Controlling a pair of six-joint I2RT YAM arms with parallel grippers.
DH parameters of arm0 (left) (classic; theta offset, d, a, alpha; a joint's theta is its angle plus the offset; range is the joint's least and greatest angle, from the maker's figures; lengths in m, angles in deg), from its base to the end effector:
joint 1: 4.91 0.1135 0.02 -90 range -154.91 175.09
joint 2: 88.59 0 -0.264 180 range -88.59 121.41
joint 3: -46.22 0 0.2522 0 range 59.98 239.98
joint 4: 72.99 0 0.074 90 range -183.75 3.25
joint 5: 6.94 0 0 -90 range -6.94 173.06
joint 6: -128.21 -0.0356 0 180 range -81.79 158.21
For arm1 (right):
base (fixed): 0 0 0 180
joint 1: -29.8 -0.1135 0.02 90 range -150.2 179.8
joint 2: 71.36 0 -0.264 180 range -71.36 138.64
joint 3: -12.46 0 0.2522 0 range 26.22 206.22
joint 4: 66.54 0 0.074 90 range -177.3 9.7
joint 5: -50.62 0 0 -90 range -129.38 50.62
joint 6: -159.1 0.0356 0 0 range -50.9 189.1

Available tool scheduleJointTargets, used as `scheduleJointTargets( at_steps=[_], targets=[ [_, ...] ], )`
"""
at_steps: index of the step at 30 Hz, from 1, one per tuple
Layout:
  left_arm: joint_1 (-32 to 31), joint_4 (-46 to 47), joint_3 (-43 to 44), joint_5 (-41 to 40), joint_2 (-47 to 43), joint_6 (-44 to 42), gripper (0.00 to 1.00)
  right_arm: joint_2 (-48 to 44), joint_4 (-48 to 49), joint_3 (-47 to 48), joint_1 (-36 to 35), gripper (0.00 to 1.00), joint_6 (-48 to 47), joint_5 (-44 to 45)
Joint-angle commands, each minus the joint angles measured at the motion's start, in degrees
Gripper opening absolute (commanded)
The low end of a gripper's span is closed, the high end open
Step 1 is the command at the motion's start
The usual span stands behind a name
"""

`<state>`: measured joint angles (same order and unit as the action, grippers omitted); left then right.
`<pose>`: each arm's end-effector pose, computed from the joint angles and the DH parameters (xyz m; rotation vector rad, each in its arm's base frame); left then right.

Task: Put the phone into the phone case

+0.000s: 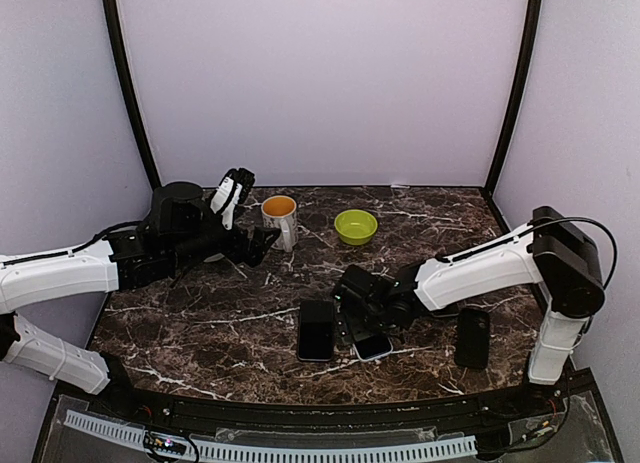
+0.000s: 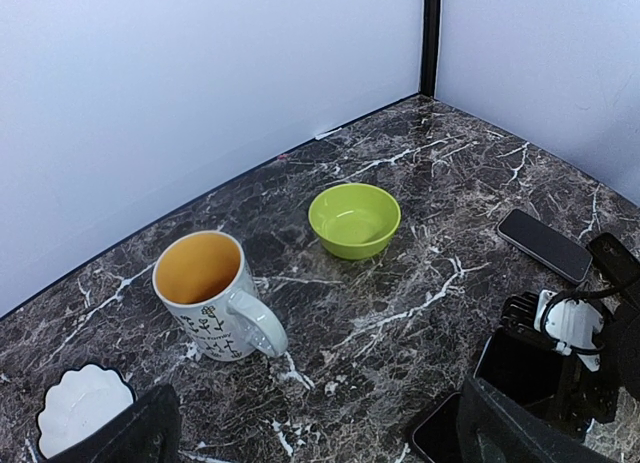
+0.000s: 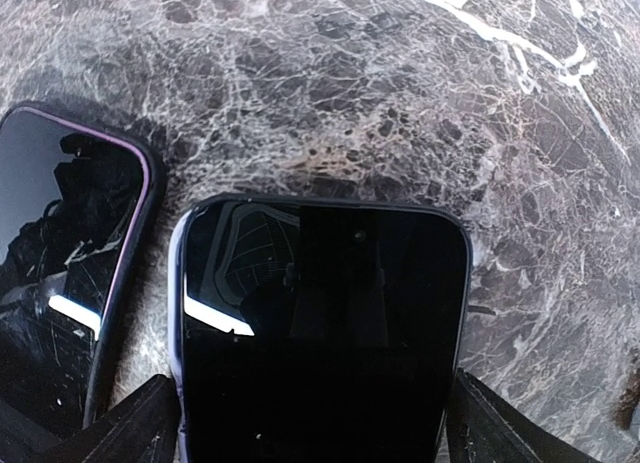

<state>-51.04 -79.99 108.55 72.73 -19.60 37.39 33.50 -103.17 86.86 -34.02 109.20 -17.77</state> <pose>0.1999 -0.1987 0.3050 0.6059 1.7196 -0.3990 0.1648 0.3054 0.1422 -0.4361 2.5663 0.1092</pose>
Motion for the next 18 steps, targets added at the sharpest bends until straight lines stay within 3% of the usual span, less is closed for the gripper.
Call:
scheduleJointTargets(
  at_steps=[1,8,14,18],
  targets=[
    [0.2,1.1,-0.6,0.4,-0.7,-0.4,0.99,-3.4,-3.0,1.6,0.5,0.97,-2.1,-1.5],
    [0.2,1.1,-0.6,0.7,-0.6,-0.4,0.99,-9.1,-2.4,0.4,5.5,0.95,-7.1,-10.5],
    [0.2,1.0,-0.7,0.4,-0.4,-0.7,0.99,-8.9,-1.2,-1.8,8.5,0.53,-6.2,-13.5],
    [0.2,1.1,-0.6,0.6,-0.3,-0.7,0.99,-8.3,-0.2,-4.2,8.9,0.41,-5.2,-14.1]
  ],
)
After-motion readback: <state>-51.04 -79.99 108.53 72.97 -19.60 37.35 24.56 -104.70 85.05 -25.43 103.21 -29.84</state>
